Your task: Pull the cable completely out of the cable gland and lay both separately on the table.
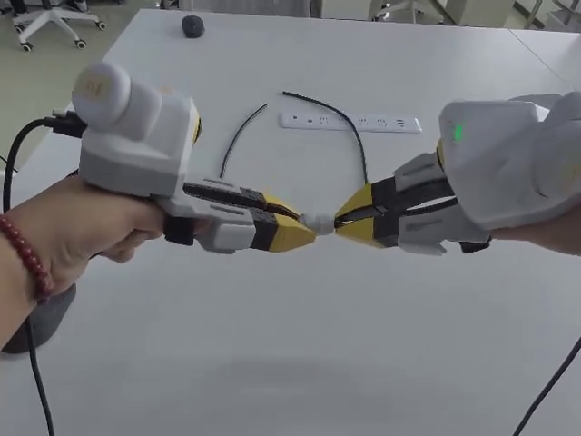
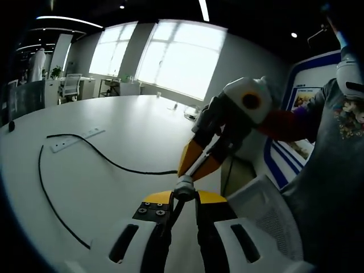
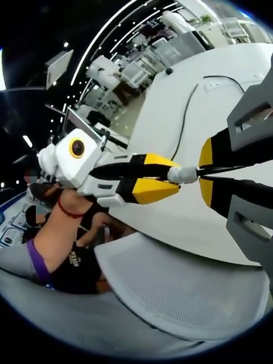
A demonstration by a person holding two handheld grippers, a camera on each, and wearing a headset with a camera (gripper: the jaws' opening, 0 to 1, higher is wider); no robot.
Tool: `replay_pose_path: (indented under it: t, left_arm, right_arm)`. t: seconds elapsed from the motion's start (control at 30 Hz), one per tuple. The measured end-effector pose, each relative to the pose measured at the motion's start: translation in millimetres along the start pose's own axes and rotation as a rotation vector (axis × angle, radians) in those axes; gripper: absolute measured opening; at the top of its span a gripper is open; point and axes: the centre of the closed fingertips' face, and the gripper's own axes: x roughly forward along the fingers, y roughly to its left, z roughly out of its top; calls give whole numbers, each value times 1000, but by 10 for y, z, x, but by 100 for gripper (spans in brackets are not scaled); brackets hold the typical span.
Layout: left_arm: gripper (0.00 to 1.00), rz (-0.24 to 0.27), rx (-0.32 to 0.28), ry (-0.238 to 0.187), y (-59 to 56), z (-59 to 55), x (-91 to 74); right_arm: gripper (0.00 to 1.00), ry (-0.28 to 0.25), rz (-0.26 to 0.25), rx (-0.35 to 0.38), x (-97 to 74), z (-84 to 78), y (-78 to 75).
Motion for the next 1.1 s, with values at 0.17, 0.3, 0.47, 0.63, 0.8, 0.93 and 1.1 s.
replay_pose_path:
  t: [0.17, 0.3, 0.47, 0.63, 0.8, 0.93, 1.1]
  left_arm:
    - [16, 2, 36, 21, -17, -31, 3]
    - [16, 14, 68, 17, -2, -29, 1]
    - [16, 12, 108, 22, -3, -51, 18]
    - [16, 20, 147, 28, 12, -63, 30]
    - [16, 23, 190, 29, 22, -71, -2]
    - [16, 22, 209, 32, 22, -79, 0]
    - [16, 11, 230, 28, 0, -72, 40]
  right_arm:
    - [0, 20, 13, -47, 19, -18, 58]
    - [0, 30, 3, -61, 1, -44, 47]
    - [0, 45, -2, -51, -28, -131, 46]
    - [0, 75, -10, -30, -45, -259, 54]
    - [0, 137, -11, 26, -86, -554, 119]
    - [0, 162, -9, 72, -111, -726, 175]
    - [0, 212, -3, 110, -112, -938, 250]
